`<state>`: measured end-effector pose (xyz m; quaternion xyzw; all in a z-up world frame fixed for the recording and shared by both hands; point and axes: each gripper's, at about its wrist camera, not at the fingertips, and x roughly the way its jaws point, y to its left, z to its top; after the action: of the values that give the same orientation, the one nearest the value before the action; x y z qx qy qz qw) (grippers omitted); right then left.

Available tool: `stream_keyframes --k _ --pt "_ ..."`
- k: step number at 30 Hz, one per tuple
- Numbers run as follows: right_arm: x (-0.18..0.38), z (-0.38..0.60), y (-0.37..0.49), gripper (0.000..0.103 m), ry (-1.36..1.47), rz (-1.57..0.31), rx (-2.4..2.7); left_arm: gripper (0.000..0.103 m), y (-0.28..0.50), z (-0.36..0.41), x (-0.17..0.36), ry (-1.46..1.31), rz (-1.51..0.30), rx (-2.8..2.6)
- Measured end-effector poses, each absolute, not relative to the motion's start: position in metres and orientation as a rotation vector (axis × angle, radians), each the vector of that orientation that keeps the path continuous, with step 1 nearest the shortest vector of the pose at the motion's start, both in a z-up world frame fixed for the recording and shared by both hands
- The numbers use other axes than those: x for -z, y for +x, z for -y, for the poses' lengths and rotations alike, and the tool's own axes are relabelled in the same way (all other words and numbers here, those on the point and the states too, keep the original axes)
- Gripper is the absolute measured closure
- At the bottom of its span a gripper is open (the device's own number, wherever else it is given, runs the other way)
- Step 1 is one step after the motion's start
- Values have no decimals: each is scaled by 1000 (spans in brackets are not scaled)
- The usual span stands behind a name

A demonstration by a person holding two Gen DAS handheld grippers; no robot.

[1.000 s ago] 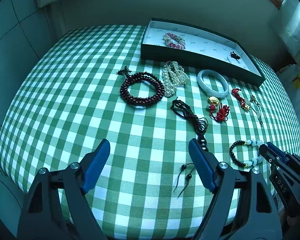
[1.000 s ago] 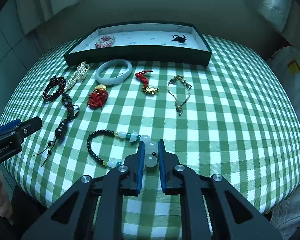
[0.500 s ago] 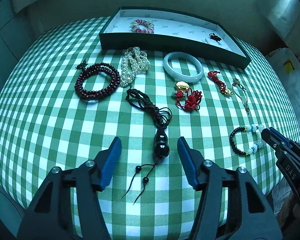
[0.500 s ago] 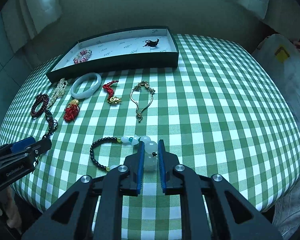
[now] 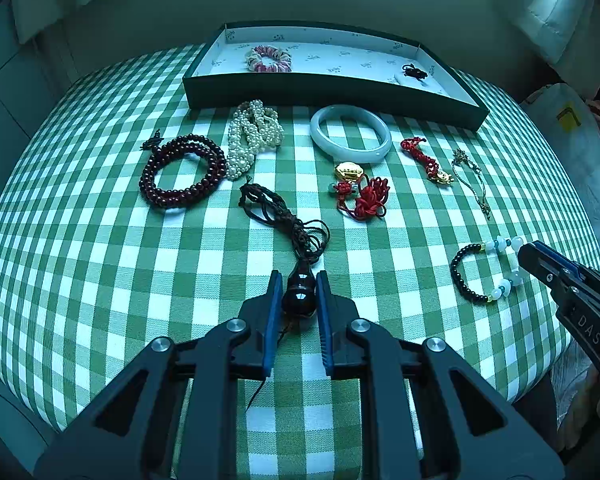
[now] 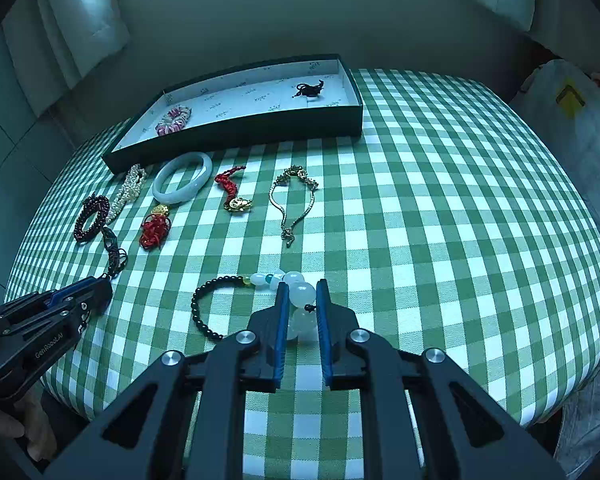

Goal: Organize jewelry
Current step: 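Grasp the black cord pendant with the left gripper while the right gripper holds the bracelet, then carry both items into the box and open both grippers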

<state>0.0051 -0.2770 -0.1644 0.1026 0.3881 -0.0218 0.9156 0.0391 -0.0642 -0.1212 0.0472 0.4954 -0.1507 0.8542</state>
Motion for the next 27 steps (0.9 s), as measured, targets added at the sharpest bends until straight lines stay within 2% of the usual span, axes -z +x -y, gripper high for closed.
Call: stream_keyframes --k 27 --pt "136 265 -3 89 171 -747 43 86 37 45 91 89 -952 288"
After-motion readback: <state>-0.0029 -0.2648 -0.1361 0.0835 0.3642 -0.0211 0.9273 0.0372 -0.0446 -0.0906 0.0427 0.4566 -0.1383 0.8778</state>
